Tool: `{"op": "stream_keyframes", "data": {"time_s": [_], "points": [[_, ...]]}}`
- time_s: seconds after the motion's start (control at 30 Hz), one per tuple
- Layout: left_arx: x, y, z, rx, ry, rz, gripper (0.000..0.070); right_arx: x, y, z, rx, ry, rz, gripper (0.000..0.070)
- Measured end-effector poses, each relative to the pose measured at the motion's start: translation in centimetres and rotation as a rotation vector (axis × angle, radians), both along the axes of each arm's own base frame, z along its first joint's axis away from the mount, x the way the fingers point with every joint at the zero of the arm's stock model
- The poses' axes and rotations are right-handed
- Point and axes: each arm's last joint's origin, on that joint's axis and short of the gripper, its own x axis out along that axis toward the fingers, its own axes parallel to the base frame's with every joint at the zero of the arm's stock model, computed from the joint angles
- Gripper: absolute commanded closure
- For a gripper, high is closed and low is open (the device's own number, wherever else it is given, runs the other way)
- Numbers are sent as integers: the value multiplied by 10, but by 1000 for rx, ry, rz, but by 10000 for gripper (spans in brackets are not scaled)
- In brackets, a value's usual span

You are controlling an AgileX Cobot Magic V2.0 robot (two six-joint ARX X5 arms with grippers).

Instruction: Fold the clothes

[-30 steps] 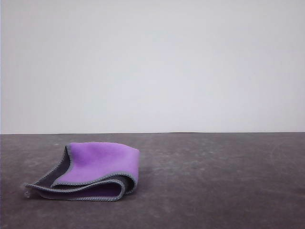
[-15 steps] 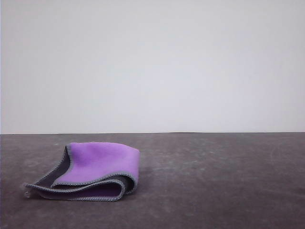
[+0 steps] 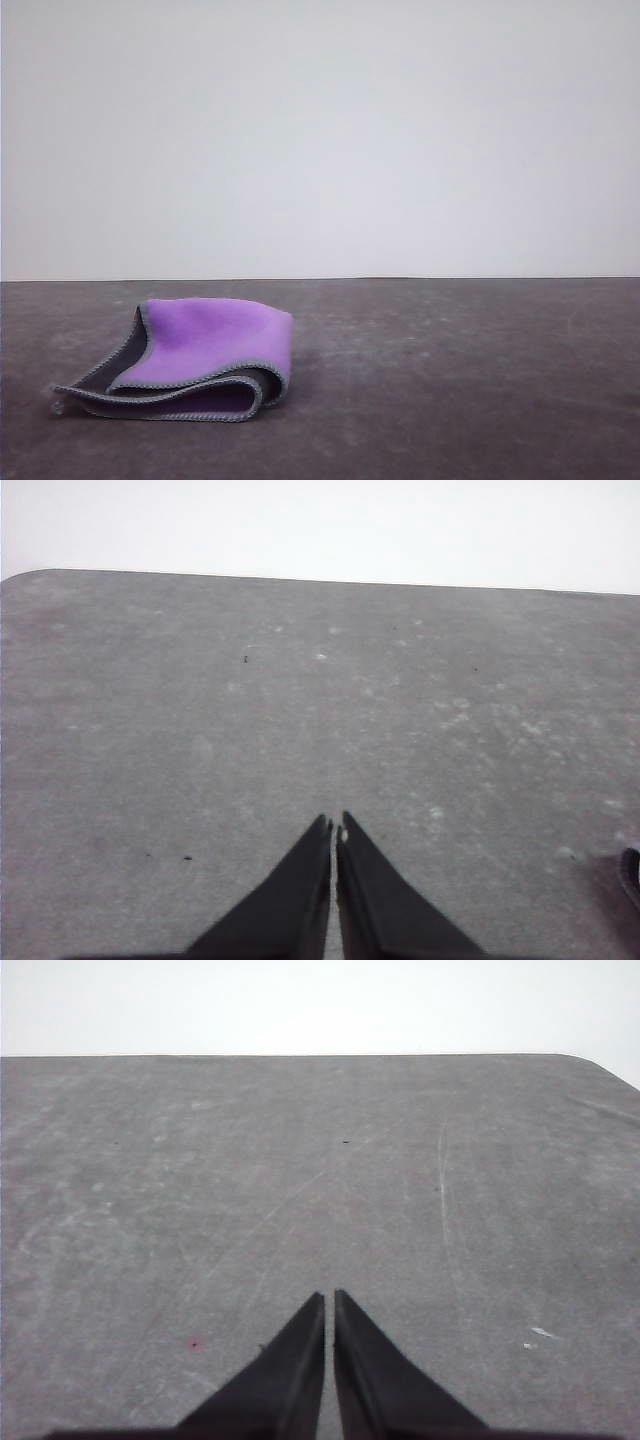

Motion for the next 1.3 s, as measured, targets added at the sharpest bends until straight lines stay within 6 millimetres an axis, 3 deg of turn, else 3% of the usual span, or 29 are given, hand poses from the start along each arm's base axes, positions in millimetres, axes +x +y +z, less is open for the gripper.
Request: {"op": "stream_keyframes", "data": {"time_s": [1.3], "points": [[0,0,0,0,0,0,700,0,0,0,0,0,0,685]]}}
